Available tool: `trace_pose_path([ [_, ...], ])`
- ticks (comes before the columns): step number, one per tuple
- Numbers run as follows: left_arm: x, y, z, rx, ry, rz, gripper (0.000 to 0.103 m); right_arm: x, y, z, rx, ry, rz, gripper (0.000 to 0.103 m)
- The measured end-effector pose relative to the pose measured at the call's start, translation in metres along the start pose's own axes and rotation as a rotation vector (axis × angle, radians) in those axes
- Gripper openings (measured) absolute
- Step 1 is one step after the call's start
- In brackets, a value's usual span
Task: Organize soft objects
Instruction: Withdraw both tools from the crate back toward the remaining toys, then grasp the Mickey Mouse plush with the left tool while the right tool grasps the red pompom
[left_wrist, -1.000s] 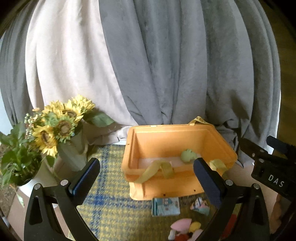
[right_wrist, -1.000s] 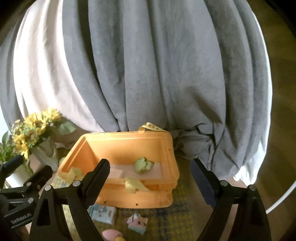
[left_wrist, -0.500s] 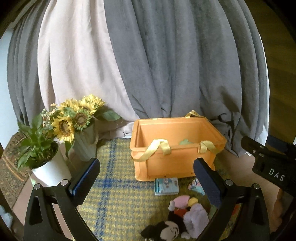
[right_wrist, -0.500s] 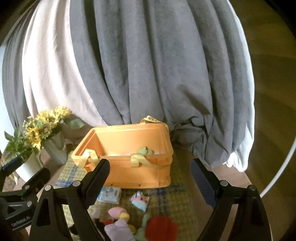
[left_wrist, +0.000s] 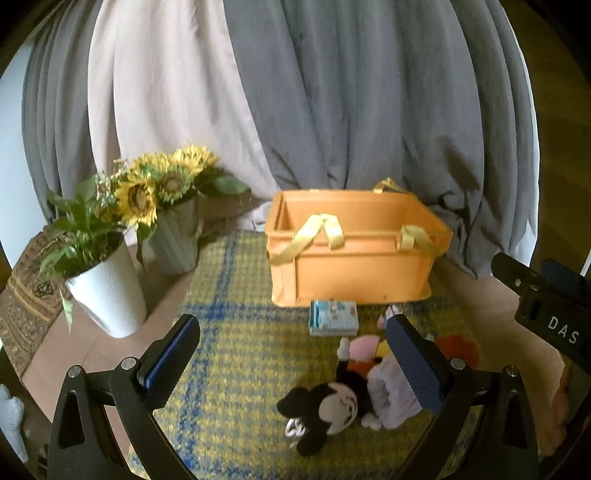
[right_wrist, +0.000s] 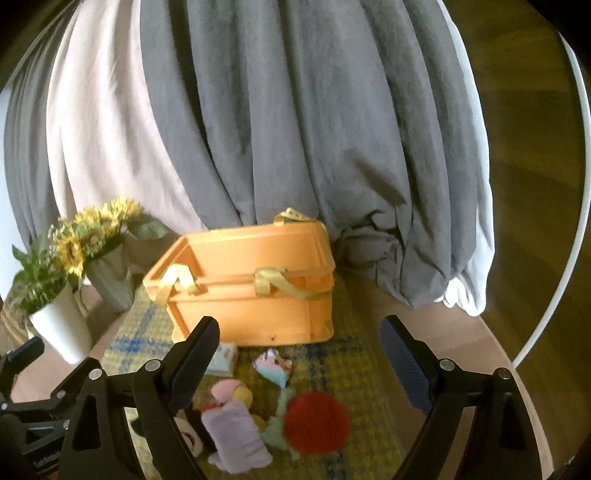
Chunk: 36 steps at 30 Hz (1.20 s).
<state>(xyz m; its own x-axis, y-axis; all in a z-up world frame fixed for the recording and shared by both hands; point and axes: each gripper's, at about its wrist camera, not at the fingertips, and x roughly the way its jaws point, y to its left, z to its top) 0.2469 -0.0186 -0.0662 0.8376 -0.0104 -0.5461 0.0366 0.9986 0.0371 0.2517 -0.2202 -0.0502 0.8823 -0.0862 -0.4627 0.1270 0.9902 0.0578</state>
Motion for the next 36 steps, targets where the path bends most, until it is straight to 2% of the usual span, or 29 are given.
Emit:
trace_pose_path([
  [16, 0.016, -0.006, -0.051, -0.036, 0.12, -0.01, 0.103, 0.023, -0.007, -0.048, -0.001, 0.149, 0.036, 0.089],
  [25, 0.044, -0.013, -0.077, -0.024, 0.222, -0.019, 0.103, 0.045, -0.01, -0.072, -0.009, 0.218, 0.041, 0.089],
  [36, 0.082, -0.018, -0.098, -0.008, 0.272, -0.018, 0.102, 0.079, -0.012, -0.095, -0.005, 0.272, 0.015, 0.089],
])
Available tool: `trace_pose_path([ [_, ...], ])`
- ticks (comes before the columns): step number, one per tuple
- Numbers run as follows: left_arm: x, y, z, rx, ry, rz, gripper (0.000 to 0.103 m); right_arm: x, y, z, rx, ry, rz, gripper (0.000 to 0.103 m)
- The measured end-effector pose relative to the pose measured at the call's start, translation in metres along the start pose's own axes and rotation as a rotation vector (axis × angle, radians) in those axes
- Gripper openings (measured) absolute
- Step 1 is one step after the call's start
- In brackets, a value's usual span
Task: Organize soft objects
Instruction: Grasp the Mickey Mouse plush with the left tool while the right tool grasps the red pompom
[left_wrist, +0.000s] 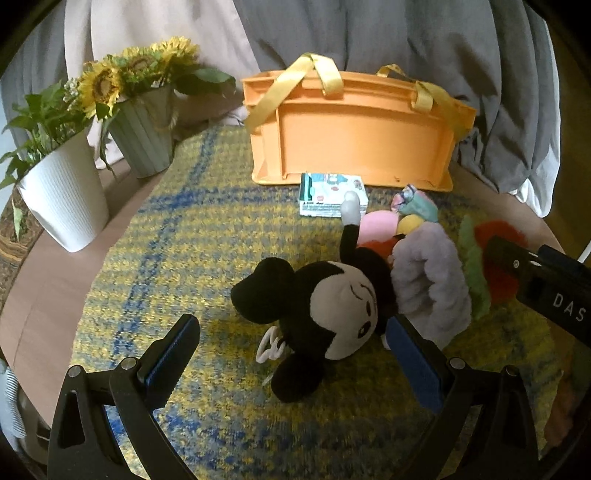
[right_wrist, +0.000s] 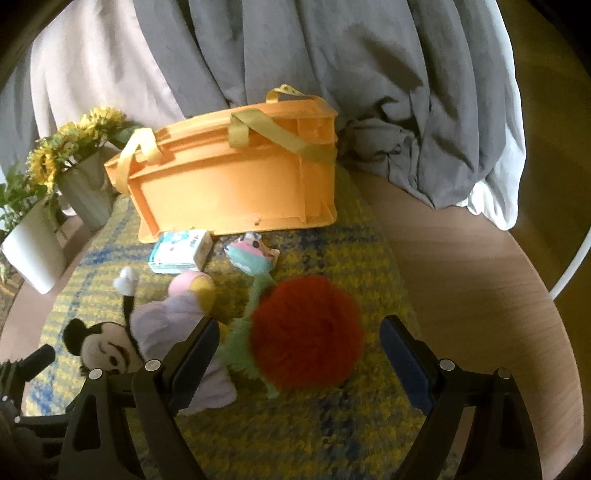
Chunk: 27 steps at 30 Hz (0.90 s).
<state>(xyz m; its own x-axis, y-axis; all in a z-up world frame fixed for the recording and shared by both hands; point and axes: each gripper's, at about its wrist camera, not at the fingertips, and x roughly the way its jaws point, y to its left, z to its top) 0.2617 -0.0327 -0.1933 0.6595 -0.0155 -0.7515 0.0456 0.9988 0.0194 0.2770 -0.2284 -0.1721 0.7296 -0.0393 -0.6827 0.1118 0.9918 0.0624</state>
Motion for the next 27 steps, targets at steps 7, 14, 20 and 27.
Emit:
trace_pose_path([
  [7, 0.016, -0.002, 0.002, -0.008, 0.001, -0.02, 0.102, 0.02, -0.003, -0.003, 0.012, 0.025, -0.012, 0.089],
  [14, 0.031, -0.003, 0.002, -0.025, 0.01, -0.052, 0.087, 0.036, -0.008, -0.009, 0.031, 0.063, 0.003, 0.088],
  [20, 0.029, -0.005, 0.001, -0.045, 0.005, -0.115, 0.061, 0.044, -0.009, -0.012, 0.039, 0.079, 0.027, 0.066],
  [27, 0.015, -0.007, 0.002, -0.046, -0.022, -0.084, 0.059, 0.042, -0.011, -0.014, 0.048, 0.084, 0.048, 0.045],
])
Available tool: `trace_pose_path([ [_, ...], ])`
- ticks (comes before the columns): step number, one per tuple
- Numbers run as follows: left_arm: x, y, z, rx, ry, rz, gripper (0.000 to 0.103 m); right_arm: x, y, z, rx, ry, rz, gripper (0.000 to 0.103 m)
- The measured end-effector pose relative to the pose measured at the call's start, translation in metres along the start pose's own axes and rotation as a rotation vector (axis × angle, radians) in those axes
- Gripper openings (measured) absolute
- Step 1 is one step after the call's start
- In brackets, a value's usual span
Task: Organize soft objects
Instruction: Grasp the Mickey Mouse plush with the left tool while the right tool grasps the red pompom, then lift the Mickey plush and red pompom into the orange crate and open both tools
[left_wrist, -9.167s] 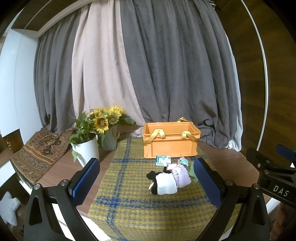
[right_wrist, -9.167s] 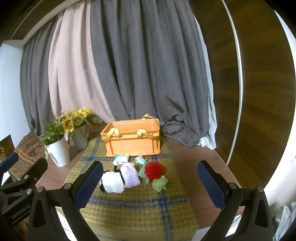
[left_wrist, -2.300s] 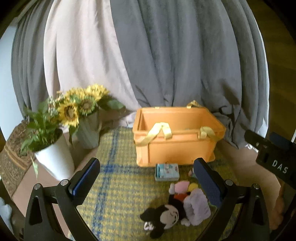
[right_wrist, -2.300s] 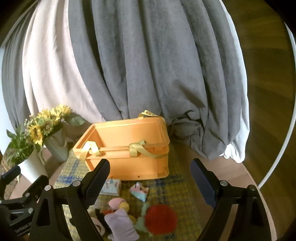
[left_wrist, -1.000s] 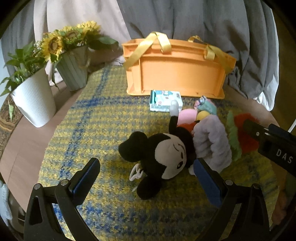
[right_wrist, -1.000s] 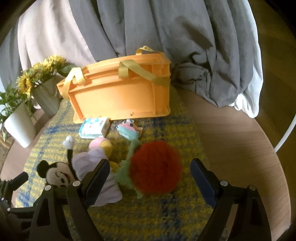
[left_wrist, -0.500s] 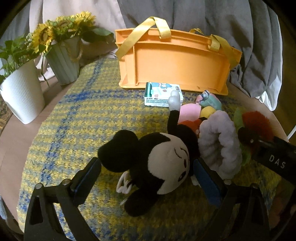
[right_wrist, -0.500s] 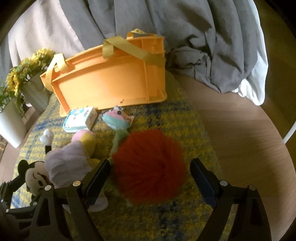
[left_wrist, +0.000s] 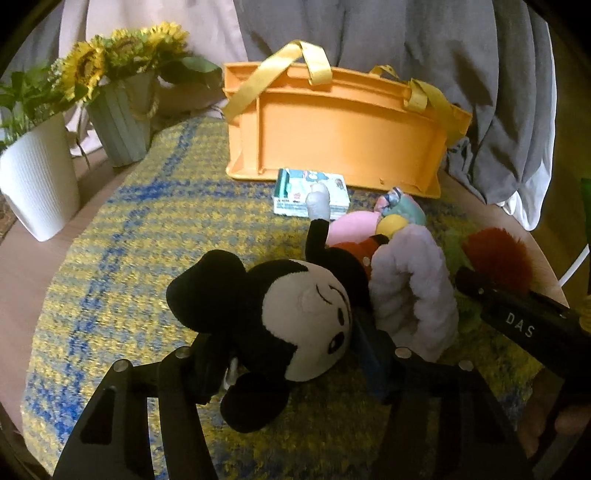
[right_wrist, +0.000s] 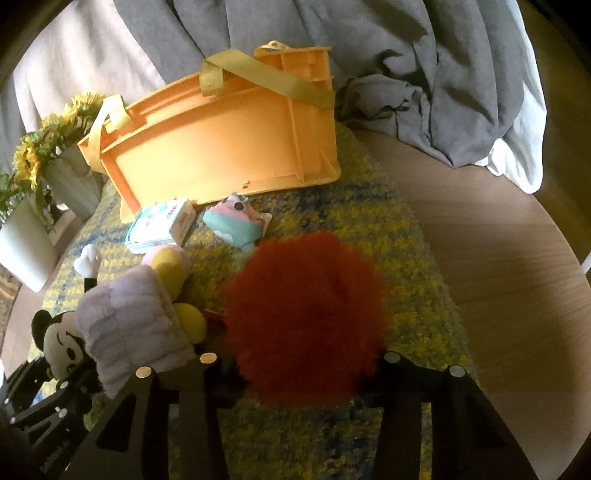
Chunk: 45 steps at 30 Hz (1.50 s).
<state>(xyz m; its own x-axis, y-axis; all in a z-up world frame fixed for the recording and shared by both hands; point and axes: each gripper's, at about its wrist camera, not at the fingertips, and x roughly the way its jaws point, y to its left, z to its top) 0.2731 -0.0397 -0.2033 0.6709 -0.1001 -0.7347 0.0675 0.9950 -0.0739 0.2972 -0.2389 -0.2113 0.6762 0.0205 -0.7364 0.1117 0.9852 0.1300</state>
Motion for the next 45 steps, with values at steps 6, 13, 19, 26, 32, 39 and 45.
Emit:
trace_pose_path([
  [6, -0.023, 0.003, 0.006, -0.009, -0.056, 0.031, 0.058, -0.019, 0.004, 0.005, -0.011, -0.04, 0.008, 0.044],
  [13, -0.046, 0.007, 0.016, -0.031, -0.117, 0.038, 0.058, -0.042, 0.011, 0.017, -0.018, -0.093, 0.035, 0.044],
  [19, -0.065, 0.007, 0.026, -0.041, -0.164, 0.037, 0.058, -0.066, 0.018, 0.027, -0.033, -0.151, 0.041, 0.044],
  [26, -0.087, 0.009, 0.04, -0.033, -0.221, 0.039, 0.058, -0.088, 0.025, 0.037, -0.039, -0.198, 0.052, 0.044],
  [32, -0.106, 0.011, 0.054, -0.025, -0.275, 0.03, 0.058, -0.108, 0.03, 0.049, -0.041, -0.247, 0.063, 0.044],
  [39, -0.121, 0.016, 0.07, -0.016, -0.33, 0.011, 0.058, -0.13, 0.04, 0.063, -0.041, -0.311, 0.068, 0.044],
  [45, -0.132, 0.02, 0.085, 0.003, -0.379, -0.014, 0.058, -0.144, 0.048, 0.07, -0.03, -0.36, 0.065, 0.044],
])
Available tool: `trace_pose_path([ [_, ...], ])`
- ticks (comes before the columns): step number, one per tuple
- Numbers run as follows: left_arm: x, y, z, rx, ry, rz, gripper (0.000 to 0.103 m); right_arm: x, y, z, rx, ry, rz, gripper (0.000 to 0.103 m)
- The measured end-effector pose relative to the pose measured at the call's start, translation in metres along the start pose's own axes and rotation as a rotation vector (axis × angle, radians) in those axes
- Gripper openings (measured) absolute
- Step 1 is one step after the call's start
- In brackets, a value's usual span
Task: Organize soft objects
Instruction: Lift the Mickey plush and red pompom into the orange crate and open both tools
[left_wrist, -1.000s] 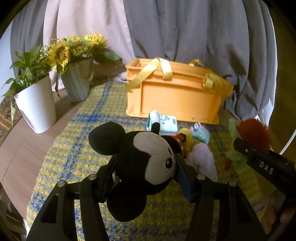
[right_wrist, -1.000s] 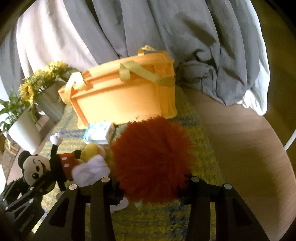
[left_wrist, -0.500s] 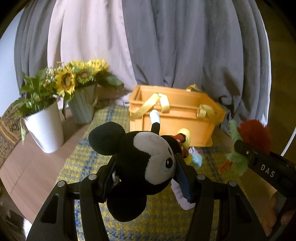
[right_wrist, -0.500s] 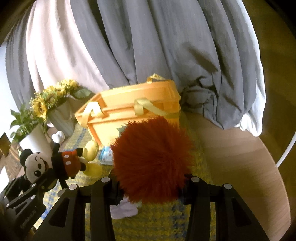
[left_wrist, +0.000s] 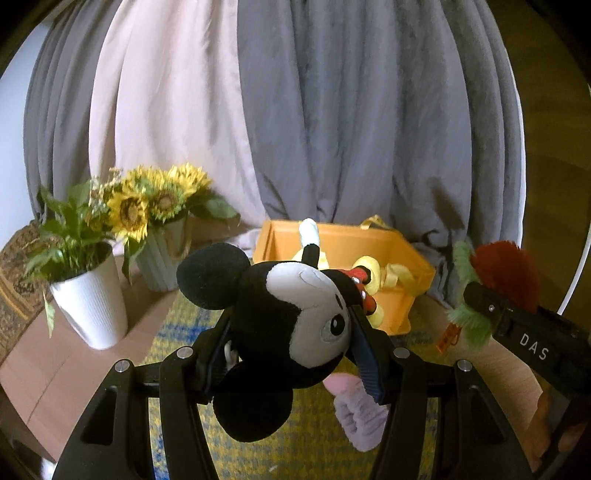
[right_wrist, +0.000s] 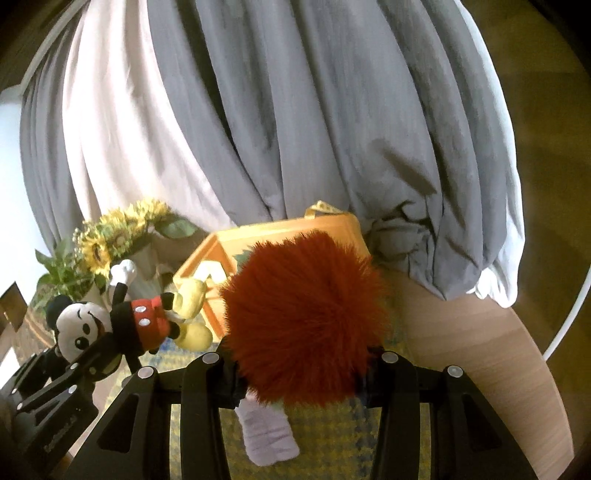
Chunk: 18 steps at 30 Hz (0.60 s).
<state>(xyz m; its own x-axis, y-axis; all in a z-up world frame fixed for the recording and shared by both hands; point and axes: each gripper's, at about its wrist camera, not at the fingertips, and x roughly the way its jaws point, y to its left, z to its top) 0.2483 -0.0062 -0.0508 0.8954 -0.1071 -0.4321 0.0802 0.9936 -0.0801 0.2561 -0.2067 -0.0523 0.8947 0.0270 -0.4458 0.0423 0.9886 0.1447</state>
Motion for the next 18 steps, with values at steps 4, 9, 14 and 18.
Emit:
trace_pose_path([
  [4, -0.003, 0.001, 0.009, 0.014, -0.033, -0.009, 0.058, -0.006, 0.002, 0.007, 0.013, -0.031, -0.003, 0.044],
  [9, -0.003, 0.003, 0.022, 0.027, -0.066, -0.017, 0.058, -0.01, 0.007, 0.017, 0.018, -0.075, -0.011, 0.044],
  [14, 0.003, 0.003, 0.033, 0.025, -0.09, -0.025, 0.058, -0.009, 0.01, 0.029, 0.011, -0.106, -0.008, 0.044],
  [18, 0.009, 0.002, 0.041, 0.029, -0.109, -0.029, 0.058, -0.006, 0.013, 0.039, -0.005, -0.131, -0.01, 0.044],
])
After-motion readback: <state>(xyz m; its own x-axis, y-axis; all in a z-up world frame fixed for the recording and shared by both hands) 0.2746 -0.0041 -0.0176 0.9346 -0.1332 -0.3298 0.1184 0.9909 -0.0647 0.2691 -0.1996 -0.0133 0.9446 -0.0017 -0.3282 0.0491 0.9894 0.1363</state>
